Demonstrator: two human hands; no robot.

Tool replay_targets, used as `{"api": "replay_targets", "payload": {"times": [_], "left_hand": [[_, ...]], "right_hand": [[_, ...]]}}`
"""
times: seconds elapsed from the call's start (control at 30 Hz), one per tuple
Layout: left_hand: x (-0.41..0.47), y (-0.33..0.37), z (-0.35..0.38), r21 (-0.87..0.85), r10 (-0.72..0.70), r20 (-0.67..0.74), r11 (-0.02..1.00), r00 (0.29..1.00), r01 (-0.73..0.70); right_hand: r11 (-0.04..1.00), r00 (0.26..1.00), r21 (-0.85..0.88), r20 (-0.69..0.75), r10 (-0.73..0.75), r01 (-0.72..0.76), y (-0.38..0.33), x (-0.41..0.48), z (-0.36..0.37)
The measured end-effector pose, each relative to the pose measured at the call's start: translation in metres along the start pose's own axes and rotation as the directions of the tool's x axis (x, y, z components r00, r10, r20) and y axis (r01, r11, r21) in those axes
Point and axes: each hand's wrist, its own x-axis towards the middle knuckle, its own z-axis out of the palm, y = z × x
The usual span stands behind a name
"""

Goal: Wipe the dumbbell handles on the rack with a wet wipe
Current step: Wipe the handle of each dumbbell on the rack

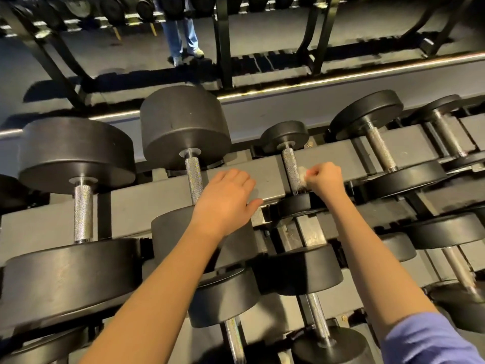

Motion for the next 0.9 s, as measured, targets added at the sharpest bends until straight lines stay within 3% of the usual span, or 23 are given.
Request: {"api": "replay_targets", "payload": {"times": [0.17,0.4,0.57,0.63,0.73,0.9], "left_hand": [[0.000,0.001,-0.001,-0.006,0.002,-0.010,1.000,1.000,-0.002],[0.000,0.001,0.000,0.008,0.007,-0.006,1.000,1.000,-0.007],[0.001,0.000,0.001,0.023,0.014,-0.017,1.000,1.000,-0.013],[0.001,0.000,0.001,0.024,0.016,-0.014,1.000,1.000,-0.016],[0.001,0.000,0.000,0.019,0.021,-0.016,1.000,1.000,-0.021],[0.001,0.001,-0.001,0.024,0.031,-0.022,0.999,0.999,-0.030]], "right_hand": [[0.998,0.994,-0.023,0.089,0.062,-0.060,0.006,-0.001,-0.009],[0.995,0.991,-0.101,0.135,0.016,-0.003,0.007,-0.005,-0.012],[0.994,0.998,0.101,-0.064,-0.029,0.035,-0.009,-0.007,-0.001],[0.992,0.996,0.120,-0.080,-0.036,0.045,-0.016,-0.007,0.006],[0.999,0.998,0.034,-0.063,-0.014,0.016,-0.016,-0.009,0.006],[0.980,0.997,-0.198,0.083,0.001,0.015,-0.005,-0.017,-0.006]]}}
